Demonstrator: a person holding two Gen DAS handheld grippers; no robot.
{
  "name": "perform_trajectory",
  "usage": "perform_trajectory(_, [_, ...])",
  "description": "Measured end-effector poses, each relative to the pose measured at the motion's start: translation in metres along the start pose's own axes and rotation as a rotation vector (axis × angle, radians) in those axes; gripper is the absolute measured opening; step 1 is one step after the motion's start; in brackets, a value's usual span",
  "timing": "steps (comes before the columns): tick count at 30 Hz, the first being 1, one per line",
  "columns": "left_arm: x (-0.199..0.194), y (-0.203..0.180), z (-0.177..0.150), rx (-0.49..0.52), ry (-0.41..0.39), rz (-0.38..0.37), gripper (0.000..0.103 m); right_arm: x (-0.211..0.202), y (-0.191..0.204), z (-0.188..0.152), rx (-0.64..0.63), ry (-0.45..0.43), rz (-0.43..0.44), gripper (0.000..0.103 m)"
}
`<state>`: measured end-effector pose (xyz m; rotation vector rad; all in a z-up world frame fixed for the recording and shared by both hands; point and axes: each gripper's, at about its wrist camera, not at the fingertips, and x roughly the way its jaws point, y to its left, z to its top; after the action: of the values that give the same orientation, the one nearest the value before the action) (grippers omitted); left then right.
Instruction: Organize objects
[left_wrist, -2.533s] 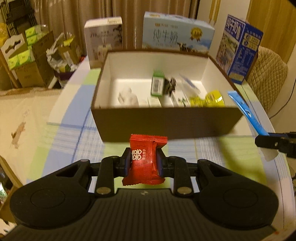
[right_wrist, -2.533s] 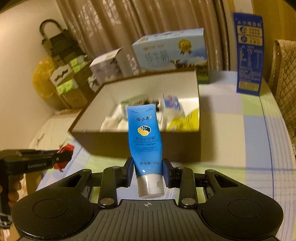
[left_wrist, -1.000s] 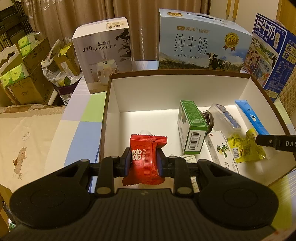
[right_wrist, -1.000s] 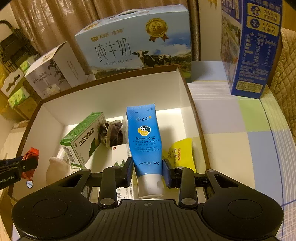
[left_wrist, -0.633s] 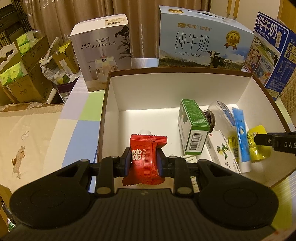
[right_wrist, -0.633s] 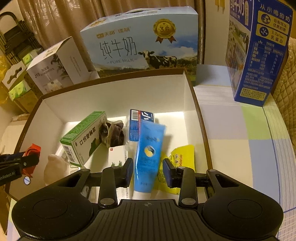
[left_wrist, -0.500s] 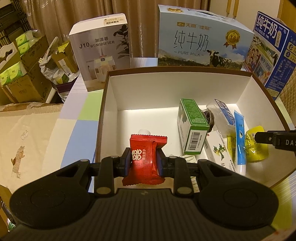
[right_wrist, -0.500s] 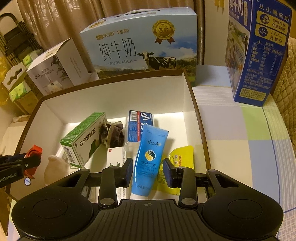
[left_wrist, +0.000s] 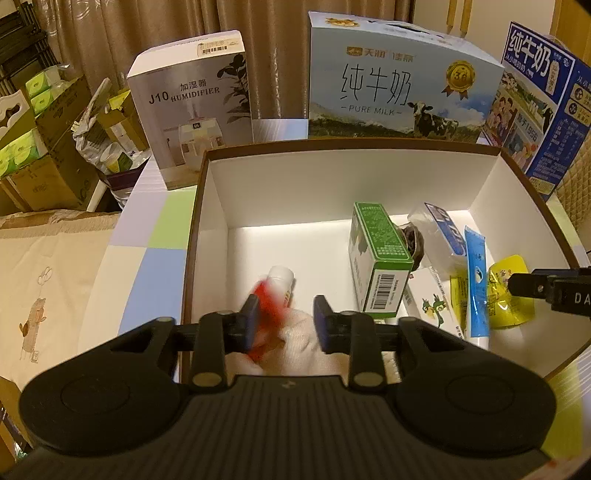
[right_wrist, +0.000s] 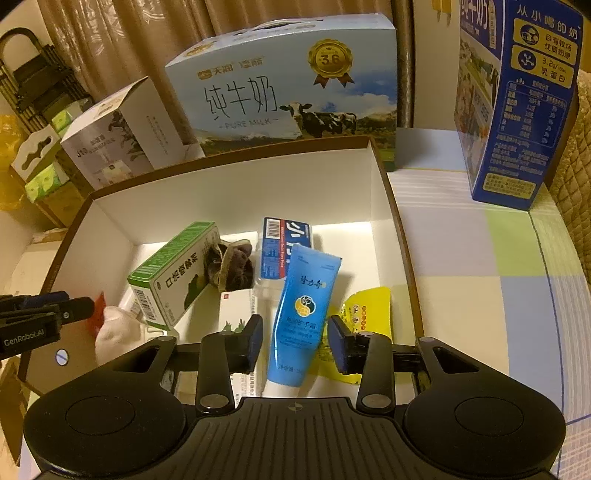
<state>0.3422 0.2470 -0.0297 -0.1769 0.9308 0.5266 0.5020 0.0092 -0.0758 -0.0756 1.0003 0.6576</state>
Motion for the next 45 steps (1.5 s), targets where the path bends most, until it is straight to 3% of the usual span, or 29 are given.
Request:
perform_trajectory(2, [-0.002,0.0,0.0,-0.004,-0.007,-0.003,0.043,-0.001,0.0,-0.001,-0.002,-0.001,0.006,0.046])
perform_trajectory(9, [-0.008,0.0,-0.004,-0.005,-0.012,-0.011,0.053,-0.007,0.001,-0.007,-0.023,-0.002,0.026,0.054])
perform_trajectory(20, [-0.031,-0.002,-0.015,-0.017,-0.021,-0.019,0.079,-0.036,0.001,-0.025,-0.049,-0.033,0.058,0.073])
perform_trajectory(30, [-0.07,-0.014,-0.035,-0.043,-0.034,-0.008,0.096,-0.078,-0.001,-0.053,-0.069,-0.068,0.072,0.078])
perform_trajectory(45, [-0.134,-0.04,-0.081,-0.083,-0.066,0.008,0.1,-0.139,-0.007,-0.094,-0.083,-0.088,0.14,0.078])
